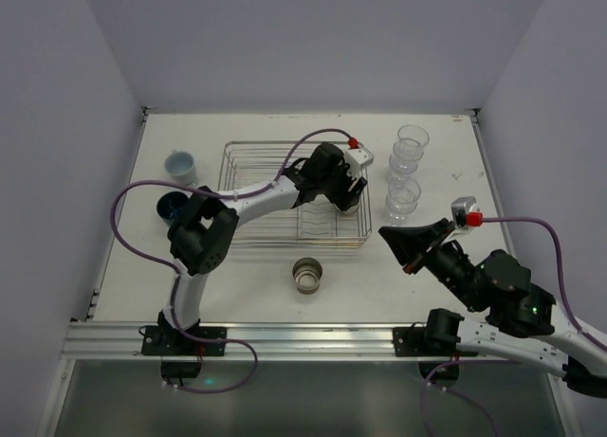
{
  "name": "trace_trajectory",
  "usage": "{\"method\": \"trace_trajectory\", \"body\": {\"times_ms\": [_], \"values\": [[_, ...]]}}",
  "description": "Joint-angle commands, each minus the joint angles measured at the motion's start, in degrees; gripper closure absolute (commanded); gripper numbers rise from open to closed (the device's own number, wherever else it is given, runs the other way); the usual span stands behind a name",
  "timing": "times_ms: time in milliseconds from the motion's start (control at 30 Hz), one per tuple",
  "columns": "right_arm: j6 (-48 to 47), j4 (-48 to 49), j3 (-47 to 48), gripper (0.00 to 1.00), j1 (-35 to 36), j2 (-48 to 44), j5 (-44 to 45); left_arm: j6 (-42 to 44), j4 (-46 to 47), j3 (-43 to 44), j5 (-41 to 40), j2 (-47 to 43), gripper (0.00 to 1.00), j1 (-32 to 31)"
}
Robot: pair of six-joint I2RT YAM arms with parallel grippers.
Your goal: Unload the cups from the dish rack
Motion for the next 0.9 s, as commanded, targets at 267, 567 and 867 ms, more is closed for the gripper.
{"method": "trace_trajectory", "body": {"times_ms": [267,567,867], "values": [[3.10,-0.71,0.56,0.87,0.22,3.19,2.42,-3.91,10.27,-4.94,-0.78,-9.60,0.59,0.33],[5.83,-0.36,-0.32,0.85,0.14,6.89,6.03,-7.86,14.40,-10.65,-5.62,-21.37,0.63,0.33],[2.75,11.50,-3.13,0.73,-6.87,14.09,-11.15,-23.66,27.84,-28.40,-5.01,-42.02,0.67,0.50]]}}
